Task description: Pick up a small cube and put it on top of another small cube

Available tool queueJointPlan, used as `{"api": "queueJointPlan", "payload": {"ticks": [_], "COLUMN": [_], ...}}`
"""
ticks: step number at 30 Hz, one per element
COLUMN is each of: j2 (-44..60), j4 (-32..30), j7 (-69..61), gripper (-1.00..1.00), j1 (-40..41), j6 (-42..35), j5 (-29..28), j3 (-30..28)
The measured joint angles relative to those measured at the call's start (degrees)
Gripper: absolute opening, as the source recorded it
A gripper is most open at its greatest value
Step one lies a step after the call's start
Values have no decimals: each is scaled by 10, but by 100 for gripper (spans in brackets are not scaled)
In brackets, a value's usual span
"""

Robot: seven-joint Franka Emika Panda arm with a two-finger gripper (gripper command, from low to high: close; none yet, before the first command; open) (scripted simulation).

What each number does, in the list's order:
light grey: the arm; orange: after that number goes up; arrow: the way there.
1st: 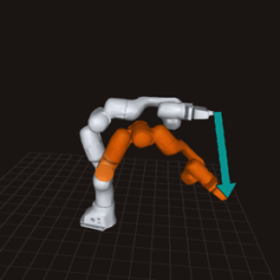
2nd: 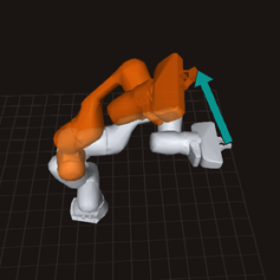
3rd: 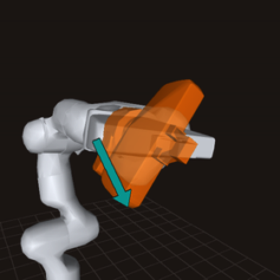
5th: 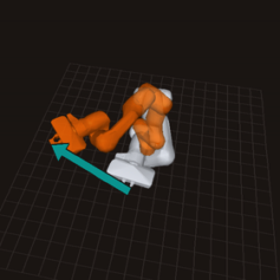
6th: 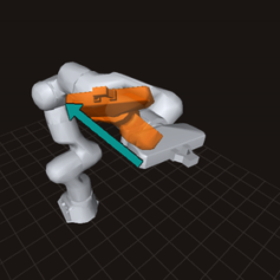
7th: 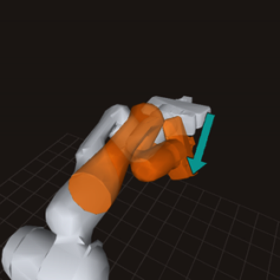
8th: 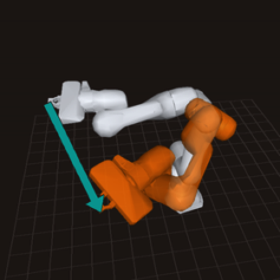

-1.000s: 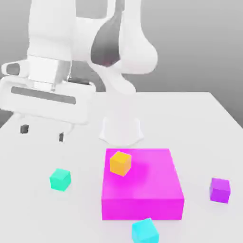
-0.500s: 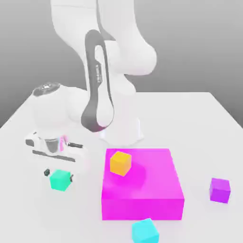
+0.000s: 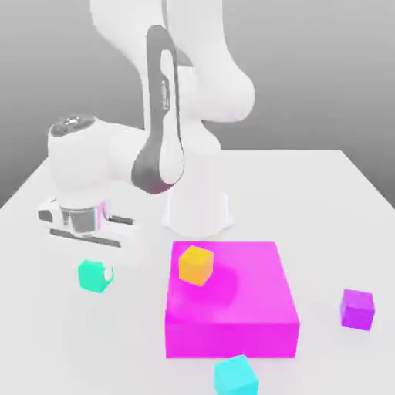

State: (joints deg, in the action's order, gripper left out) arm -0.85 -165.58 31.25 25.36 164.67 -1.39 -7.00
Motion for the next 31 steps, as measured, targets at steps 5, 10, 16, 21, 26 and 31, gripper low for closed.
{"api": "queueJointPlan", "payload": {"ticks": [5, 10, 16, 21, 26, 31], "j2": [-73, -145, -233, -307, -246, -207], "j4": [-7, -14, -22, -28, -47, -56], "j7": [68, 103, 127, 139, 143, 143], "gripper": [-100, -100, -100, -100, -100, 100], "j1": [-21, -59, -119, -176, -187, -184], "j6": [-67, -133, -211, -277, -198, -150], "j5": [-39, -26, 16, 61, 73, 75], "j3": [37, 75, 111, 136, 147, 153]}}
